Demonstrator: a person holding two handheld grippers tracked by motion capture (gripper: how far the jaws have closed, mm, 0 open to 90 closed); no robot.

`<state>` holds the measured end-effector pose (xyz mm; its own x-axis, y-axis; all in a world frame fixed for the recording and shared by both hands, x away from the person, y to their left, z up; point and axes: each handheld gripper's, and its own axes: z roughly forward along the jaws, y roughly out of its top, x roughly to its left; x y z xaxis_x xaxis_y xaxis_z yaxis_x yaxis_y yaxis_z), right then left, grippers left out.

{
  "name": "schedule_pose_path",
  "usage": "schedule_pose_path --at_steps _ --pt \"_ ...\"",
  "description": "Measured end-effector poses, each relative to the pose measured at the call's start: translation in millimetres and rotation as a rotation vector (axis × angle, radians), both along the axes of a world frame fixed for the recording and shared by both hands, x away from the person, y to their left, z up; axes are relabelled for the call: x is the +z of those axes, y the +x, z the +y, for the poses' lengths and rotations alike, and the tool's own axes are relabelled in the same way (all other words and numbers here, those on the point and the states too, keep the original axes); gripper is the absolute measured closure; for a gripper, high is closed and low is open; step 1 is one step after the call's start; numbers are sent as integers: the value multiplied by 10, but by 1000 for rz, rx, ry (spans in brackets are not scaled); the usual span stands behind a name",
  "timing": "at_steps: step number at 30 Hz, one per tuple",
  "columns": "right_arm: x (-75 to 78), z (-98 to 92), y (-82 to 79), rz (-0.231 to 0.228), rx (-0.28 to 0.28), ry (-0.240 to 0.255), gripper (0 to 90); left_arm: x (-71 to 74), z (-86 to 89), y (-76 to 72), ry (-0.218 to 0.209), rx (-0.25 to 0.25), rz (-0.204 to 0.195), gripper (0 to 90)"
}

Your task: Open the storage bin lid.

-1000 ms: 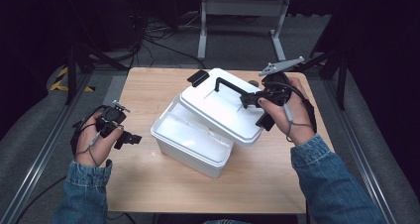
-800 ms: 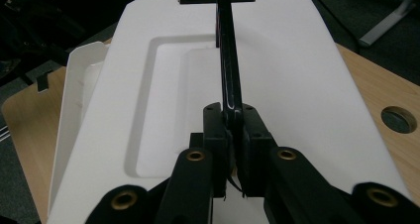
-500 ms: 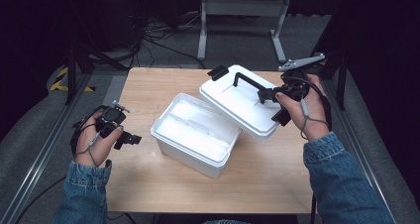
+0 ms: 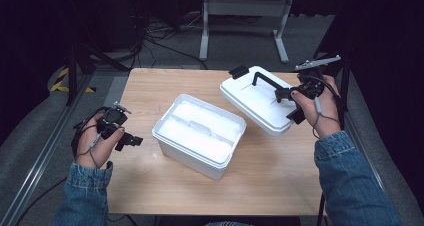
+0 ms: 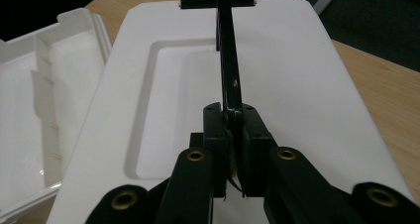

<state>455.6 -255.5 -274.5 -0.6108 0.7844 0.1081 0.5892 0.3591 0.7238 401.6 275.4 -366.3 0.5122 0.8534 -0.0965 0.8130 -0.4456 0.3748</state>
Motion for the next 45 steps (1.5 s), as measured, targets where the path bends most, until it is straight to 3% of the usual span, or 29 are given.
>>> schedule_pose_path --at_steps 8,17,26,45 --pt "-247 -154 115 4 -59 -35 847 -2 11 1 1 1 -2 173" --pt "-649 -384 264 61 -137 -47 847 -26 3 -1 7 4 3 174" --pt "-977 -483 329 71 -154 -52 846 -40 9 -5 9 4 3 174" --pt "-1299 -553 351 107 -172 -35 845 -51 2 -7 14 -1 5 174"
